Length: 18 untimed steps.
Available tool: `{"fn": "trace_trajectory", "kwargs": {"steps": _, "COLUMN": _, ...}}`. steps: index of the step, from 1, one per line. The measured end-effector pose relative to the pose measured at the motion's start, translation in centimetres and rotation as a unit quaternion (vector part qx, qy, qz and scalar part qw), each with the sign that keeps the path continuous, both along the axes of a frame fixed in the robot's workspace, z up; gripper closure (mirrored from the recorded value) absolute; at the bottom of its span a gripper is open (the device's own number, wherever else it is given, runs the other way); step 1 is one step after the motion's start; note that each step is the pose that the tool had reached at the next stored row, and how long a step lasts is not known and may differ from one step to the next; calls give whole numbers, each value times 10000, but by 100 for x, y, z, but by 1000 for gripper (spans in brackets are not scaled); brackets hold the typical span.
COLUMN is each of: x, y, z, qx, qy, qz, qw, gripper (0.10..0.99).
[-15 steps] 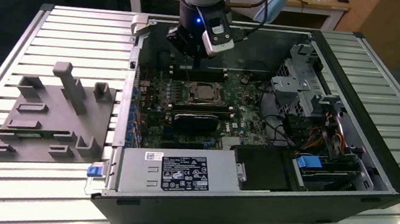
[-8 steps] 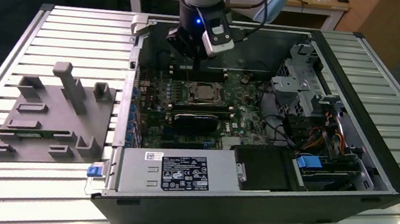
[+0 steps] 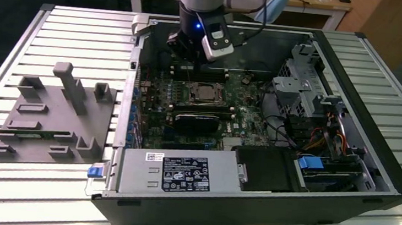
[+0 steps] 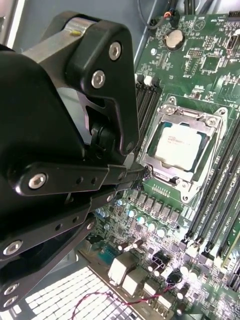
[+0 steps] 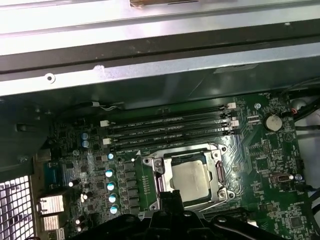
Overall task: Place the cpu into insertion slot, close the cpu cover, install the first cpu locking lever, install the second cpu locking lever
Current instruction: 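Close the cpu cover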
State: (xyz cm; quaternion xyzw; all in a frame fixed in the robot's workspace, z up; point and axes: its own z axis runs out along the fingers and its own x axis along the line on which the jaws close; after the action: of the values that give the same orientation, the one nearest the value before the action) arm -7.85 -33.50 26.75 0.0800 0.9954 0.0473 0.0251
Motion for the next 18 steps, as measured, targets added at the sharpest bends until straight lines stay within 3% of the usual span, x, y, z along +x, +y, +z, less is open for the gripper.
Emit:
{"fn": "trace_trajectory", "kwargs": {"steps": 14, "x": -22, "y": 23, "z": -153, "qx": 8, "qy": -8, "qz": 198, "qw": 9998, "gripper": 980}}
{"fn": "trace_trajectory", "kwargs": {"steps": 18, "x": -12, "y": 24, "z": -181, "qx": -28, "qy": -7, "qz": 208, "qw": 9998, "gripper": 980}}
